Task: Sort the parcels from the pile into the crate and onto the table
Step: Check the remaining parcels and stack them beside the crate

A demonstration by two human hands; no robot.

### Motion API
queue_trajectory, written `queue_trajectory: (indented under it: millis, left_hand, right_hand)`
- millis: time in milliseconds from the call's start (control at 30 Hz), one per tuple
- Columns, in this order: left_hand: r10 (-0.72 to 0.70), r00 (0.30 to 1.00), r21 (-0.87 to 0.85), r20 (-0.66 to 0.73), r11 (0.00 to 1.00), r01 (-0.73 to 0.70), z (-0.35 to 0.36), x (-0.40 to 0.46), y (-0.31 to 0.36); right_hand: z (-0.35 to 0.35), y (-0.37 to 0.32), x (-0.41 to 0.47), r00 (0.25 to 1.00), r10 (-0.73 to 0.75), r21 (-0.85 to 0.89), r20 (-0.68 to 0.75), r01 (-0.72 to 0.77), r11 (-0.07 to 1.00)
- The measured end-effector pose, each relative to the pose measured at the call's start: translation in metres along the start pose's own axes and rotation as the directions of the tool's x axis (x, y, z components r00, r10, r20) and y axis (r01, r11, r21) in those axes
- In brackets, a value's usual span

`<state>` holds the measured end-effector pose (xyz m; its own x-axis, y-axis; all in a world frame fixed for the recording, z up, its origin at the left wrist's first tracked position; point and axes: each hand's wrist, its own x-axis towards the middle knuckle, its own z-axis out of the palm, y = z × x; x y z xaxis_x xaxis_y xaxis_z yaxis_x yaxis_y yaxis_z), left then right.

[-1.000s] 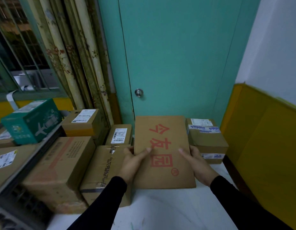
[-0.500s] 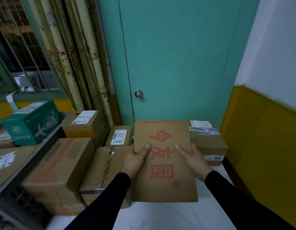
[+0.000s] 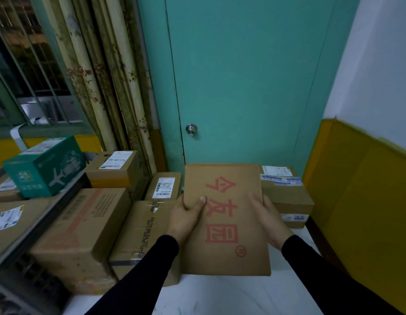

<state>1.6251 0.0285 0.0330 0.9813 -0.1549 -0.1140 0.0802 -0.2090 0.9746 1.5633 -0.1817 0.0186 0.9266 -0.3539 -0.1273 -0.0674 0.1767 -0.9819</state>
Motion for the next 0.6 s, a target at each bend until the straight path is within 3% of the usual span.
queue_trajectory:
  millis: [100,200,300,367,500,600]
  left_hand:
    - [-0.021,1.0,-0.109,0.006,0.994,0.021,-0.01,0.004,0.0]
    - [-0.063,0.997,-0.275,0.051,0.959,0.075,-0.022,0.012,0.005]
    - [-0.049,0.995,-0.293,0.089,0.953,0.073,-0.031,0.017,0.015]
    - [-0.055,0.995,-0.323,0.079,0.943,0.078,-0.035,0.019,0.017]
    - [-0.014,0.999,-0.334,0.052,0.942,0.031,-0.039,0.013,0.017]
    - [0.104,0.989,-0.115,-0.102,0.987,-0.116,-0.037,0.011,0.021]
  right_hand:
    - [-0.004,-0.013,0.006,0.996,0.035,0.063,0.087,-0.04,0.997]
    - [-0.011,-0.022,0.013,0.992,-0.046,-0.073,0.117,0.055,0.996]
    - [-0.019,-0.021,0.013,0.988,-0.144,-0.141,0.059,0.151,0.978]
    - [-0.023,-0.017,0.008,0.978,-0.167,-0.143,0.129,0.185,0.972]
    - [-0.02,-0.013,0.015,0.976,0.155,-0.128,0.15,-0.136,0.982]
    - [-0.017,-0.017,0.01,0.96,0.213,-0.045,0.179,-0.209,0.977]
